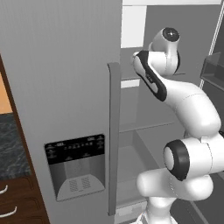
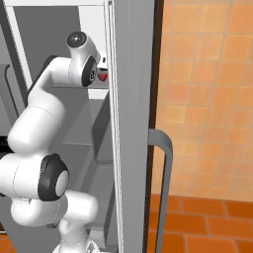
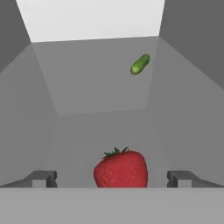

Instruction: Take the strawberry from the fridge and place it on top of the pancake, located on the dining counter.

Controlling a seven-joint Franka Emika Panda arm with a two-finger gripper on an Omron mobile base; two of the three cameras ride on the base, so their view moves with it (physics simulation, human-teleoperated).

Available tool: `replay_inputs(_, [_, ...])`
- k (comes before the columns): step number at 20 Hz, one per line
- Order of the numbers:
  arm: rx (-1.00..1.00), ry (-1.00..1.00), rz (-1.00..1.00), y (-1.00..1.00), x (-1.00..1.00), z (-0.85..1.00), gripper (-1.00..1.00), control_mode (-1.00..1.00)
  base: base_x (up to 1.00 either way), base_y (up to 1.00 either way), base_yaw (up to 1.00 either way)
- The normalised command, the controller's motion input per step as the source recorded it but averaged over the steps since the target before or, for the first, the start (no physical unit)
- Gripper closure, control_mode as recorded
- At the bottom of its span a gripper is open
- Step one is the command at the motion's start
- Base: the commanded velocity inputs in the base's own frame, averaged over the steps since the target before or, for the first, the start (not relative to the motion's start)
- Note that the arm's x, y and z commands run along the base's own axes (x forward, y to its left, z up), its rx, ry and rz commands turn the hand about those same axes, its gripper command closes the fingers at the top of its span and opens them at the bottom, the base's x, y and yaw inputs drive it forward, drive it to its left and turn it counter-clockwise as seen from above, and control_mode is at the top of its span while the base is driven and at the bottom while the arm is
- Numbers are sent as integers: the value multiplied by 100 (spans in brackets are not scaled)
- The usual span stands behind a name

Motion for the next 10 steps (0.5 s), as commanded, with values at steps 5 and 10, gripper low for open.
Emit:
replay_inputs(5, [0,0,0,0,0,-16,-100,-100,0,0,0])
replay_inputs(10, [-1,0,0,-1,31,-13,-100,-100,0,0,0])
